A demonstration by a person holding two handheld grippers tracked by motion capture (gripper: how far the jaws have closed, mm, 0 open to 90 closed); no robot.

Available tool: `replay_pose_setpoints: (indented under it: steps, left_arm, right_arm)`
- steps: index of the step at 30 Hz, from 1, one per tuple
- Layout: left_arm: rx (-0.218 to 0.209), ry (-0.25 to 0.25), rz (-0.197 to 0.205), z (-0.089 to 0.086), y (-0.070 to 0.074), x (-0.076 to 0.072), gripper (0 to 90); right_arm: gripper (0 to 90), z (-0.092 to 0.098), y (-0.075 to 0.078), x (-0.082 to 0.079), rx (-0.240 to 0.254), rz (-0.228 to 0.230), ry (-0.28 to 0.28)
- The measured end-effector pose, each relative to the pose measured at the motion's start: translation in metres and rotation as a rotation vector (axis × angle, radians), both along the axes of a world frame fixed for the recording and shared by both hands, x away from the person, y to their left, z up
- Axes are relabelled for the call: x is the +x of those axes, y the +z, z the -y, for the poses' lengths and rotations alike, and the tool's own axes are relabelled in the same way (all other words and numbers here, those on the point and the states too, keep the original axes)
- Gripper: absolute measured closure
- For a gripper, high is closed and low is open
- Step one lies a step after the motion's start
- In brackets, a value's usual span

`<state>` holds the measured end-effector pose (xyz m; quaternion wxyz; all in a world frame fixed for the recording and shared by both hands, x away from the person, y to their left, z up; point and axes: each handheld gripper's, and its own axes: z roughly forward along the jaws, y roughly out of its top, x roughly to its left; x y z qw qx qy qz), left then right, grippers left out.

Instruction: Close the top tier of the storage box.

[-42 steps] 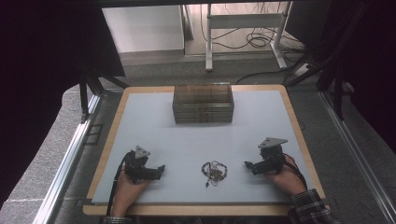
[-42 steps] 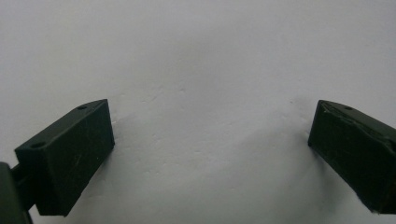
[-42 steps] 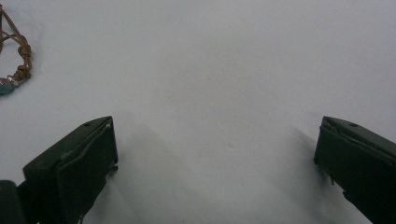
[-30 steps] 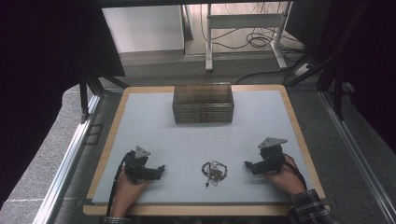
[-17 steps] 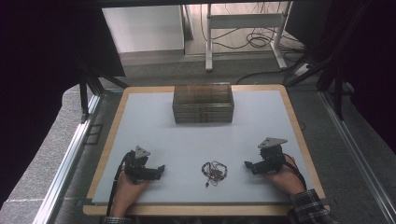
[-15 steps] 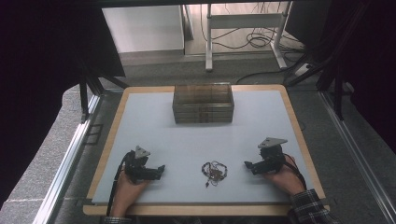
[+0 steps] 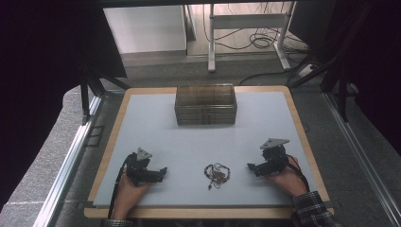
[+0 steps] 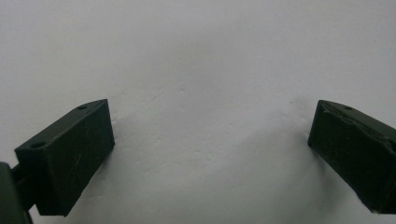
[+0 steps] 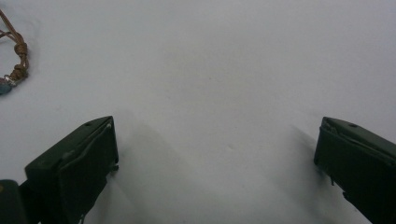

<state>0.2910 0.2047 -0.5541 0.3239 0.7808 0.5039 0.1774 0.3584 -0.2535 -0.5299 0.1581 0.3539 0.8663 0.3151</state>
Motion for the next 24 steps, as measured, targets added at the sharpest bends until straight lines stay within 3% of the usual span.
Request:
replay_pose_setpoints:
  steps: [11, 15, 24]
  left_arm:
    - [0.002, 0.001, 0.000, 0.000, 0.000, 0.000, 0.5]
    - [0.004, -0.002, -0.001, 0.000, 0.000, 0.000, 0.4]
    - [0.005, -0.002, -0.001, 0.000, 0.000, 0.000, 0.4]
  right_arm:
    - [2.8, 0.000, 0.004, 0.000, 0.007, 0.014, 0.003]
    - [3.9, -0.001, 0.008, -0.001, -0.019, 0.045, 0.012]
    - [7.3, -0.005, 0.011, -0.001, -0.023, 0.030, 0.029]
